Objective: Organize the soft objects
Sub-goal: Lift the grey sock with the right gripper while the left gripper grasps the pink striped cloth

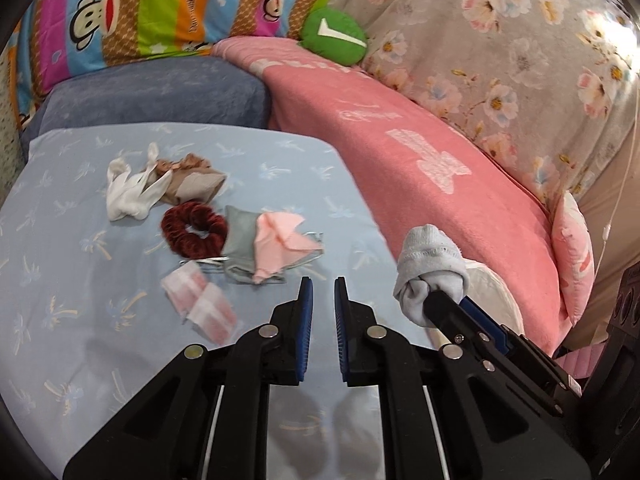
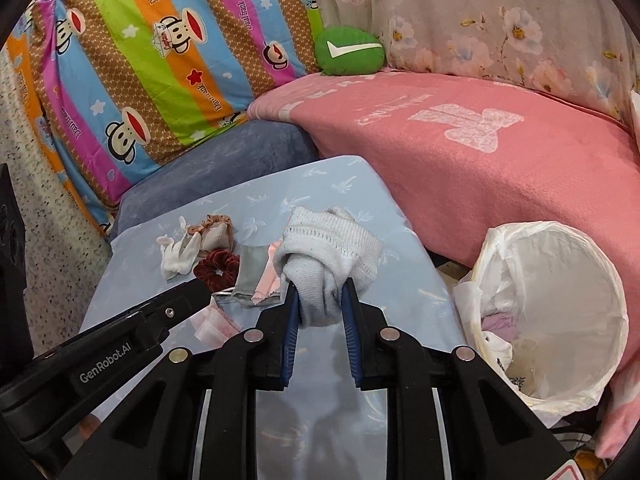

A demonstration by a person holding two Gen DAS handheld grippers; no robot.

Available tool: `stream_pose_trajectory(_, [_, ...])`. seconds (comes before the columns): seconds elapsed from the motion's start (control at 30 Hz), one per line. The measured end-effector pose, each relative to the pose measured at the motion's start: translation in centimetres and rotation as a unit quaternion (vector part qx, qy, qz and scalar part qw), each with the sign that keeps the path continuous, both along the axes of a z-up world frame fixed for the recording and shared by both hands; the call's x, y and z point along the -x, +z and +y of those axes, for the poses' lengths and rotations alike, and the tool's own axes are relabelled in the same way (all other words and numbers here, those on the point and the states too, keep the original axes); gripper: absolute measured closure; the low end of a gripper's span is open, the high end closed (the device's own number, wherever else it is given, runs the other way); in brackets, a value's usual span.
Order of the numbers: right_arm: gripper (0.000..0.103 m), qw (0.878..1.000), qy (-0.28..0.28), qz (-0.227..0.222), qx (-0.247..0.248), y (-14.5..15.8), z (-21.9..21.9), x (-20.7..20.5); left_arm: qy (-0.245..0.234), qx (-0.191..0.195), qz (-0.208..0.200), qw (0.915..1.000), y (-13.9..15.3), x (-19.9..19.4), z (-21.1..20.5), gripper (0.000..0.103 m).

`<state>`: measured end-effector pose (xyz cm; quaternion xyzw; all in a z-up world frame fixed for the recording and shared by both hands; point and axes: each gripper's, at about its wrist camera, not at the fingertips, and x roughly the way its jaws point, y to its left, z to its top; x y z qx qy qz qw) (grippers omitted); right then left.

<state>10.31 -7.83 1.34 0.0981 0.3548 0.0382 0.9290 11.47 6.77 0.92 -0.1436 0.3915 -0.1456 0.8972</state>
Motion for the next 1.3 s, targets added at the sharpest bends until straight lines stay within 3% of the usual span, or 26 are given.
stream_pose_trajectory(0.4, [0.083,0.998,-0.046,-0.032,0.002,2.5,-6.2,3.6,-0.062,0.003,-0.040,0.9973,3.1,1.7,-6.3,0.092])
stream_pose_trajectory(0.6, [0.083,0.998,-0.053,-0.028,-0.003,2.0,-7.8,4.5,-0.051,-0.005,-0.013,0.9986,1.9,1.5,-7.4,0.090])
stream_pose_trajectory(0.67, [0.083,0.998,-0.049,-0.025,-0.004,1.6,-7.7,4.5,-0.034,-0.007,0.005,0.9994,0.9,1.2,-6.8,0.077])
stream_pose_trajectory(0.73, [0.083,0.999,-0.043,-0.020,-0.006,1.0,-7.4,4.4,0.001,-0.013,0.018,0.9997,-0.3,0.9,-5.3,0.045])
stream_pose_trajectory(0.83, [0.083,0.999,-0.031,-0.011,-0.009,0.0,-6.5,3.9,0.047,-0.022,0.026,0.9983,-1.6,0.6,-3.0,0.027])
stream_pose_trajectory(1.03, [0.083,1.000,-0.009,0.006,-0.012,-1.7,-4.1,2.3,0.091,-0.034,0.075,0.9924,-5.2,-1.4,1.3,0.026])
stream_pose_trajectory(1.2, [0.083,1.000,0.005,0.020,-0.010,-2.9,-2.1,0.8,0.102,-0.029,0.113,0.9880,-7.9,-2.7,3.4,0.026])
stream_pose_trajectory(1.3, [0.083,1.000,0.012,0.028,-0.007,-3.6,-1.1,0.0,0.101,-0.023,0.119,0.9875,-8.6,-3.1,4.0,0.035])
